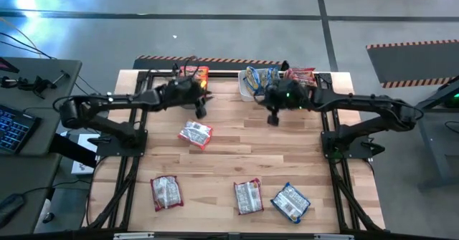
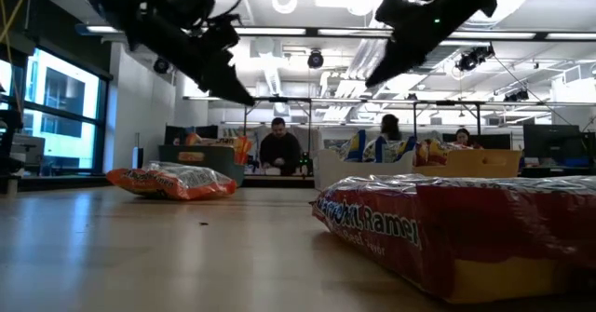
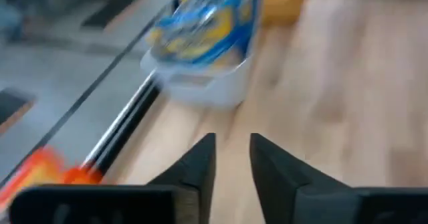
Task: Sort Maruchan noodles
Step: Put the blue noodle pack into the white bin
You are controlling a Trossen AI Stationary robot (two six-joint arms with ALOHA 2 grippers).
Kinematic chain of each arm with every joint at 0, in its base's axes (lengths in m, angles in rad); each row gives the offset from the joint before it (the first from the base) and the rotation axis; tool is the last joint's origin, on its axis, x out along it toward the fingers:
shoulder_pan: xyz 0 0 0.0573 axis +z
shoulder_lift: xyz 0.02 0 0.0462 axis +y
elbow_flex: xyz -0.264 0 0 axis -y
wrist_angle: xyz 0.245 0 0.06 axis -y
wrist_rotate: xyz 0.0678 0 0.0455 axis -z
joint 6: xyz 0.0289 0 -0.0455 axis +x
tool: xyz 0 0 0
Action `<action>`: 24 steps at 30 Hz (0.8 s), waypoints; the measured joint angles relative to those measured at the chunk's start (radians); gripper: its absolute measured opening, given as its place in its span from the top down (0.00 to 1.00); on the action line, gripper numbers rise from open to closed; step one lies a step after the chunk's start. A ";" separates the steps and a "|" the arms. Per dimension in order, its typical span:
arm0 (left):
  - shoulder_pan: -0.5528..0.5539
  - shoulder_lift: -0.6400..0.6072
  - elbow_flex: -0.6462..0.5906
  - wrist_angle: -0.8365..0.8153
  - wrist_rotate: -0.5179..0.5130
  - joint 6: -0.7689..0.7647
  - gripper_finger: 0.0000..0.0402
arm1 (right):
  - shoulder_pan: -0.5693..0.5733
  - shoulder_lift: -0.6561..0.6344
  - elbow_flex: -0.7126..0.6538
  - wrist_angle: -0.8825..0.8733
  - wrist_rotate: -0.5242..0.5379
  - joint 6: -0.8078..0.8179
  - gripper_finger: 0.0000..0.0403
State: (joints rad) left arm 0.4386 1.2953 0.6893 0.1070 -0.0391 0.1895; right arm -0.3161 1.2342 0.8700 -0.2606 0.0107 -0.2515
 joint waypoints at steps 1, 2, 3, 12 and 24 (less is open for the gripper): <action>-0.020 0.000 -0.030 0.075 0.016 -0.011 0.82 | 0.024 -0.003 0.000 -0.045 0.000 0.040 1.00; -0.038 0.000 -0.060 0.156 0.030 -0.019 0.84 | 0.049 -0.005 0.000 -0.086 0.001 0.080 1.00; -0.057 0.000 -0.088 0.233 0.042 -0.022 0.86 | 0.076 -0.007 0.000 -0.132 0.000 0.123 1.00; -0.165 0.000 -0.231 0.594 0.075 -0.048 0.97 | 0.385 -0.007 0.000 -0.423 0.060 0.529 1.00; -0.222 0.000 -0.231 0.595 0.072 -0.012 0.98 | 0.857 0.008 0.000 -0.540 0.139 1.075 1.00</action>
State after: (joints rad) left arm 0.2162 1.2957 0.4587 0.7024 0.0334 0.1772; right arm 0.5414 1.2417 0.8696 -0.8001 0.1501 0.8230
